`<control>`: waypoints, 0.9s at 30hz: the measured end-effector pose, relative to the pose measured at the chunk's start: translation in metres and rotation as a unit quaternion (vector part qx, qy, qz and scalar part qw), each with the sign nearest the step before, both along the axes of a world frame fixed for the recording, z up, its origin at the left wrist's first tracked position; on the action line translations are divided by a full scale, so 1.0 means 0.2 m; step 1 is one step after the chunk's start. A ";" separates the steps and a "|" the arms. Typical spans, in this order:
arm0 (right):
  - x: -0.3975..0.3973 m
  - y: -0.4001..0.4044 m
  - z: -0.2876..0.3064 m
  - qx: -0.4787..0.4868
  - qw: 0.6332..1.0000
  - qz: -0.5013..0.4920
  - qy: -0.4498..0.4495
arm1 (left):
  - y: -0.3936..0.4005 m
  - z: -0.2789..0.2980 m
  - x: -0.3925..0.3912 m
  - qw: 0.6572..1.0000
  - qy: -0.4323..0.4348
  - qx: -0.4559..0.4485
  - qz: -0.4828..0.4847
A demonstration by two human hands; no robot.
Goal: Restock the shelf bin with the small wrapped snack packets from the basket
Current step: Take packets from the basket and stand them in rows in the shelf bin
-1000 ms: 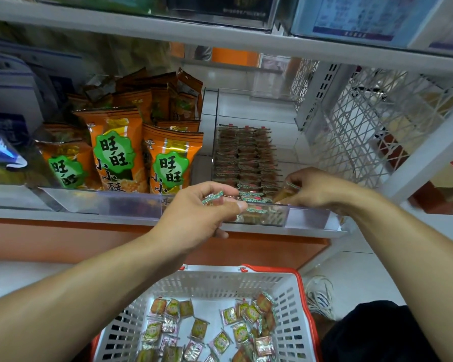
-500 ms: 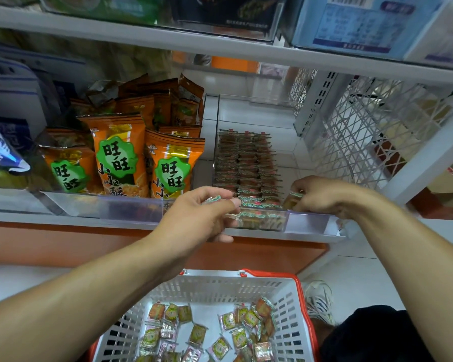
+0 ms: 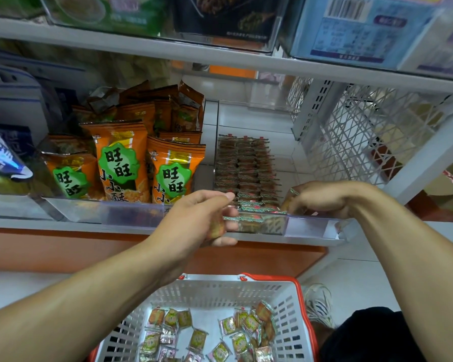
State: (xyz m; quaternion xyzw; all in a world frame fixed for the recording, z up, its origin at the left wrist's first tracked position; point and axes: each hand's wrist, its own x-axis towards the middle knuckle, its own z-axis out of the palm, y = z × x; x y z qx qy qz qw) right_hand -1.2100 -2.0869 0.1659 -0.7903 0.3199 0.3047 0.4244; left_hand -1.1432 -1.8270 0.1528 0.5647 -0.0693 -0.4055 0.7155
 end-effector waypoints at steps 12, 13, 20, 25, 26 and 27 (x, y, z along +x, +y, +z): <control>0.04 0.05 0.02 -0.076 0.996 0.041 -0.026 | 0.02 0.02 -0.01 1.000 -0.001 0.013 0.003; 0.04 0.04 0.01 -0.081 0.995 0.048 -0.028 | 0.02 0.02 -0.01 1.000 -0.001 0.016 0.003; 0.07 0.07 -0.07 -0.178 0.981 0.039 -0.063 | 0.02 0.00 -0.01 1.000 0.012 0.025 0.003; 0.09 0.07 -0.10 -0.239 0.967 0.050 -0.070 | 0.02 0.03 0.00 0.999 0.041 0.032 0.007; 0.09 0.06 -0.10 -0.241 0.967 0.049 -0.067 | 0.02 0.04 0.00 0.998 0.061 0.031 0.008; 0.08 0.06 -0.08 -0.243 0.966 0.046 -0.071 | 0.02 0.05 0.00 0.996 0.083 0.025 0.008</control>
